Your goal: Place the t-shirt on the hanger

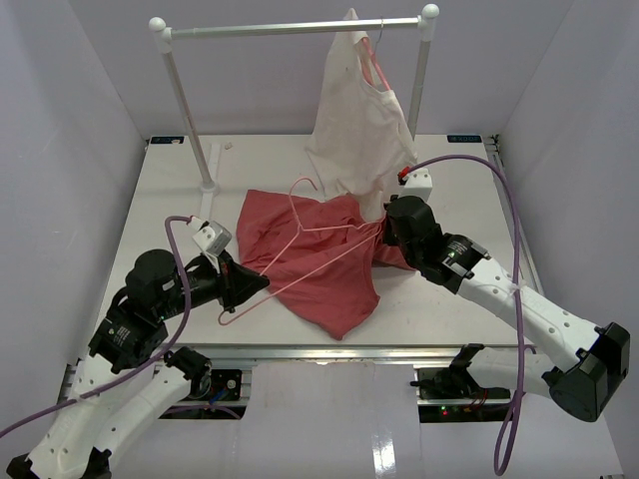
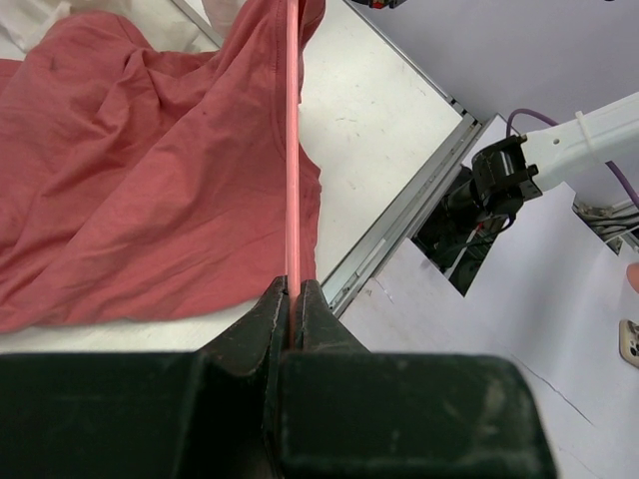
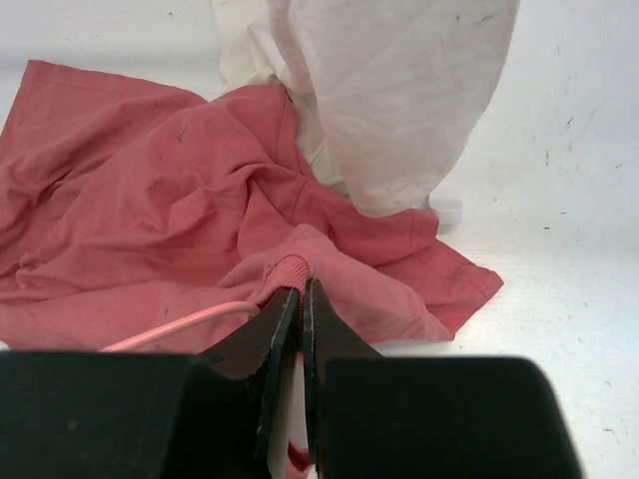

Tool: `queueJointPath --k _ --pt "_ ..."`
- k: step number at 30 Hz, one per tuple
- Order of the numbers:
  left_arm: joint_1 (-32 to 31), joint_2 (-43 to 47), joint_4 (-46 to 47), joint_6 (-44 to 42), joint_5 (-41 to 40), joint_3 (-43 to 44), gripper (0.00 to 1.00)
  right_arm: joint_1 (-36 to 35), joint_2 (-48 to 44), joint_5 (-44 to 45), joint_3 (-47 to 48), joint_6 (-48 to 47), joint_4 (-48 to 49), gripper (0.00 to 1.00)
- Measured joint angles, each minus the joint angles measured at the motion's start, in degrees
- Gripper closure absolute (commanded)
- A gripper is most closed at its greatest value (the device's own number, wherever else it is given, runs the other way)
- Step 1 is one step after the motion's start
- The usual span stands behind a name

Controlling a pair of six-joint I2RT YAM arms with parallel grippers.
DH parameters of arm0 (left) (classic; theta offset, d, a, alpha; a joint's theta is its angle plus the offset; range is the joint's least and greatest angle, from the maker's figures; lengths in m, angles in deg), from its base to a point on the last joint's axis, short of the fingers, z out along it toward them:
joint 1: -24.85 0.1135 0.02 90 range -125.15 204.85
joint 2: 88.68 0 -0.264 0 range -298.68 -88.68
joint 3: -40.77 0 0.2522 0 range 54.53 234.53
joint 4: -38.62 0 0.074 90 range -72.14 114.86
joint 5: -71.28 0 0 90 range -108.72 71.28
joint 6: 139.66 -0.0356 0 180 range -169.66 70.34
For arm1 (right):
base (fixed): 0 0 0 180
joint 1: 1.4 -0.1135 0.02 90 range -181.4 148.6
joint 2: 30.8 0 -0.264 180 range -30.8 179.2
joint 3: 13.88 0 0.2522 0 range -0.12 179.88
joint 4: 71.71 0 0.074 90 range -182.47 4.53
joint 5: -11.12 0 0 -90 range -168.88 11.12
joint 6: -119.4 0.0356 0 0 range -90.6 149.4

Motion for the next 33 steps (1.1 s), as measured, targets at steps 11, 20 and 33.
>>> queueJointPath --k 11,20,33 --pt "0.00 -0.49 0.68 -0.07 0.15 -1.56 1.00 0.00 0.35 -0.19 0.19 -0.40 -0.02 0.92" --pt "0.00 -2.05 1.78 -2.69 1.52 -1.64 1.00 -0.01 0.33 -4.72 0.44 -2.52 0.12 0.92" --pt "0.00 -3.76 8.11 -5.87 7.58 -4.00 1.00 0.00 -1.75 -13.35 4.31 -8.30 -3.13 0.92"
